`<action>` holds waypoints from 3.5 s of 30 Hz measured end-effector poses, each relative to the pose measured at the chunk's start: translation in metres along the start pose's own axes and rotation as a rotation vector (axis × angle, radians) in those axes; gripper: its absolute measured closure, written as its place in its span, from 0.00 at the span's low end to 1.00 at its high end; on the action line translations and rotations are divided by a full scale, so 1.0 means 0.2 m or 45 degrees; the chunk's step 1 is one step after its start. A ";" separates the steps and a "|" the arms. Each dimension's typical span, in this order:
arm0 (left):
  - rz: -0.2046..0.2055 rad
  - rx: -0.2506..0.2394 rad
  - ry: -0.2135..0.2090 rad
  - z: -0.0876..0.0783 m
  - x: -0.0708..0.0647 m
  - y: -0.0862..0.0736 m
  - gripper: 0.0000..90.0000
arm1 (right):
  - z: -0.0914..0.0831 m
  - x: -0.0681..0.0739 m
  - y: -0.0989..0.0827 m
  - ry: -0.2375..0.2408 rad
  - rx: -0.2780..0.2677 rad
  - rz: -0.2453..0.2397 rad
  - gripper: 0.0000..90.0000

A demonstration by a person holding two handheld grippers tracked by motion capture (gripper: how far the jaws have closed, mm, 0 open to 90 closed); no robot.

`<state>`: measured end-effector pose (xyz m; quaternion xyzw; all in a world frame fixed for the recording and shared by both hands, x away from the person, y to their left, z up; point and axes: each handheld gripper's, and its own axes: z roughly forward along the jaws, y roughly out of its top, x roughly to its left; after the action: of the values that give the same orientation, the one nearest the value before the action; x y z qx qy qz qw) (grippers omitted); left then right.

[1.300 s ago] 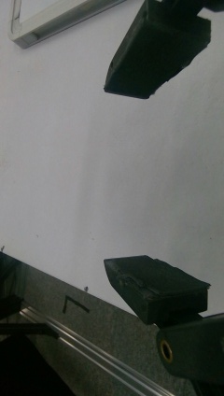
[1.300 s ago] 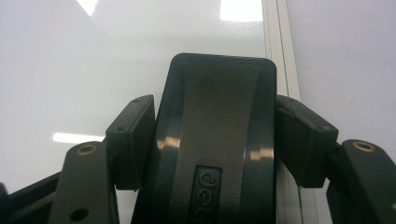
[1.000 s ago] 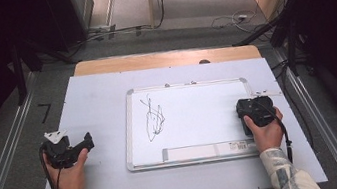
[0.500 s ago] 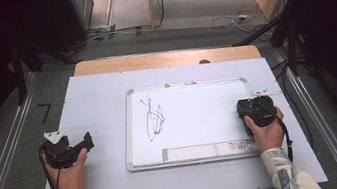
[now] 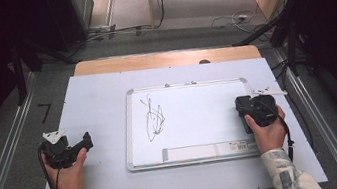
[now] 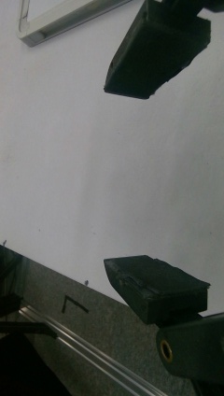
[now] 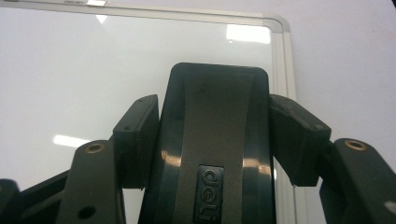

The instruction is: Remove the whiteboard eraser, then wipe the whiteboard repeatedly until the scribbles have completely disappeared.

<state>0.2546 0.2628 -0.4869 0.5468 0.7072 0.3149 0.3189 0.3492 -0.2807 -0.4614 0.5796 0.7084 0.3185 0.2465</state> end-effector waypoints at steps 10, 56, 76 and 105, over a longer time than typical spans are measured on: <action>-0.016 0.007 -0.007 0.00 0.01 0.00 0.16 | 0.00 0.12 0.03 0.056 0.005 -0.051 0.39; -0.040 -0.011 -0.033 -0.02 0.02 0.01 0.17 | 0.16 0.82 0.14 0.323 0.030 -0.233 0.40; -0.035 -0.015 -0.044 -0.02 0.02 0.02 0.17 | 0.25 1.03 0.14 0.396 0.054 -0.275 0.40; -0.039 -0.014 -0.046 -0.02 0.03 0.01 0.17 | 0.36 1.21 0.12 0.379 0.057 -0.386 0.41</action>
<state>0.2524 0.2684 -0.4831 0.5398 0.7079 0.3041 0.3392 0.3661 -0.0290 -0.4878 0.4184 0.8230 0.3438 0.1713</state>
